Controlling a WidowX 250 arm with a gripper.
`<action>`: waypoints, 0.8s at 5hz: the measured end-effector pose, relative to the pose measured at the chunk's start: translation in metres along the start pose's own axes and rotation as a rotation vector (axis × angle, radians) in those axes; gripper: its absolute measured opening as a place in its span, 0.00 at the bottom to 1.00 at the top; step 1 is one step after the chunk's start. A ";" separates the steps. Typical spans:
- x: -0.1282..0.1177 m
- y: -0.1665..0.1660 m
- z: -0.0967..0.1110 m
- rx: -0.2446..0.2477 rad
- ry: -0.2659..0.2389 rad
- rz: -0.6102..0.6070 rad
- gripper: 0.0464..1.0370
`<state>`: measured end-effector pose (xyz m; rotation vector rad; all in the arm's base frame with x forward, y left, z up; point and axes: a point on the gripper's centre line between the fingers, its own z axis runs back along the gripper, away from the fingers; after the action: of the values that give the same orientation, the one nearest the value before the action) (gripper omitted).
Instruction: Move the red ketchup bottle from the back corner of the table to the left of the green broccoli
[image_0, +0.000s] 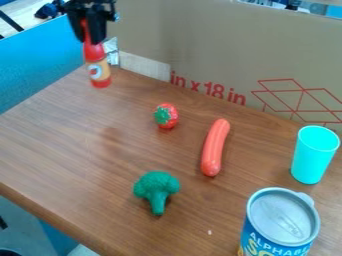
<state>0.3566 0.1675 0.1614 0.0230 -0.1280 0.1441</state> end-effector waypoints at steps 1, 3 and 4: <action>-0.036 0.010 -0.009 0.060 0.084 -0.006 0.33; -0.081 -0.010 -0.022 0.068 0.207 -0.088 0.33; -0.097 -0.034 -0.016 0.034 0.209 -0.165 0.33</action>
<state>0.2682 0.1211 0.1322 0.0526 0.0853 -0.0170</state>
